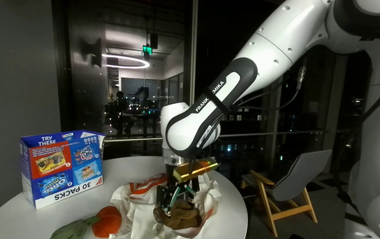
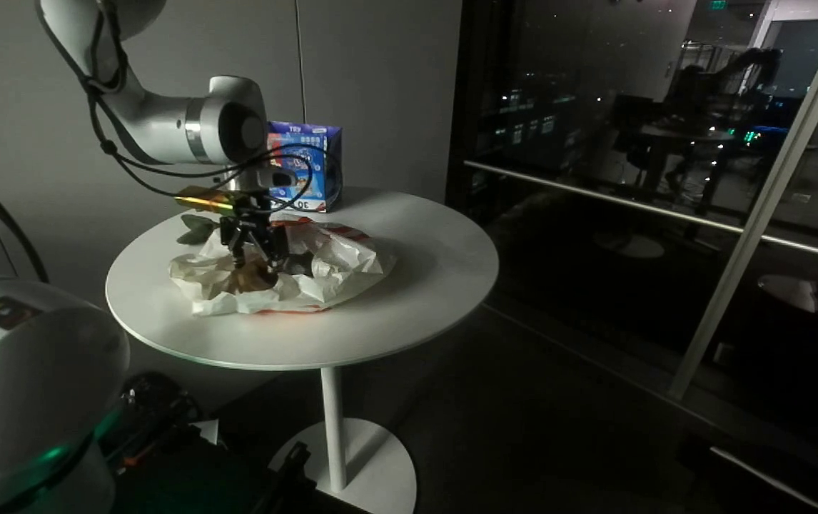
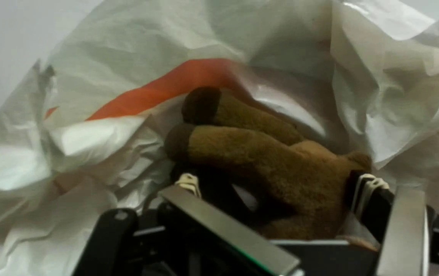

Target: Move the items from the plastic to the table

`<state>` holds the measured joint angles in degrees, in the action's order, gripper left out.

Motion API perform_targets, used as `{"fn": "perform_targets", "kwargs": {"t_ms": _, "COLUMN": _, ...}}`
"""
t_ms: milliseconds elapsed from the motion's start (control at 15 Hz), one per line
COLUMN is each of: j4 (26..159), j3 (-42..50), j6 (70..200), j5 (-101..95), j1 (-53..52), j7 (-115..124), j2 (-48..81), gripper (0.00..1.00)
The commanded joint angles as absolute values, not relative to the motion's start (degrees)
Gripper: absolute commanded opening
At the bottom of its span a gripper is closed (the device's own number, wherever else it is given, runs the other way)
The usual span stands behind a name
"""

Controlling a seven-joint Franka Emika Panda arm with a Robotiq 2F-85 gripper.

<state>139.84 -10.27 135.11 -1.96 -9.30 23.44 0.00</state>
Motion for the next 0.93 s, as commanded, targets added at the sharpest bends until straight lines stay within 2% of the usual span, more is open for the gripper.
{"fn": "perform_targets", "kwargs": {"t_ms": 0, "j4": 140.3, "j3": -9.6, "j6": 141.0, "j5": 3.1, "j1": -9.1, "j7": 18.3, "j2": 3.3, "gripper": 1.00}}
{"fn": "perform_targets", "kwargs": {"t_ms": 67, "j4": 140.7, "j3": -9.4, "j6": 143.2, "j5": 2.1, "j1": -9.0, "j7": 18.5, "j2": 4.1, "gripper": 1.00}}
{"fn": "perform_targets", "kwargs": {"t_ms": 133, "j4": 140.5, "j3": -9.3, "j6": 144.9, "j5": 1.2, "j1": -9.1, "j7": 18.6, "j2": 5.2, "gripper": 0.75}}
{"fn": "perform_targets", "kwargs": {"t_ms": 200, "j4": 140.7, "j3": -9.2, "j6": 146.3, "j5": 0.7, "j1": -9.2, "j7": 18.3, "j2": 5.6, "gripper": 0.74}}
{"fn": "perform_targets", "kwargs": {"t_ms": 600, "j4": 143.1, "j3": -9.2, "j6": 146.8, "j5": 1.1, "j1": -9.5, "j7": 18.7, "j2": 1.3, "gripper": 0.27}}
{"fn": "perform_targets", "kwargs": {"t_ms": 800, "j4": 145.7, "j3": -9.3, "j6": 145.8, "j5": -0.7, "j1": -9.6, "j7": 20.6, "j2": -3.4, "gripper": 0.09}}
{"fn": "perform_targets", "kwargs": {"t_ms": 867, "j4": 147.1, "j3": -9.5, "j6": 146.0, "j5": -2.5, "j1": -9.6, "j7": 21.9, "j2": -5.7, "gripper": 0.06}}
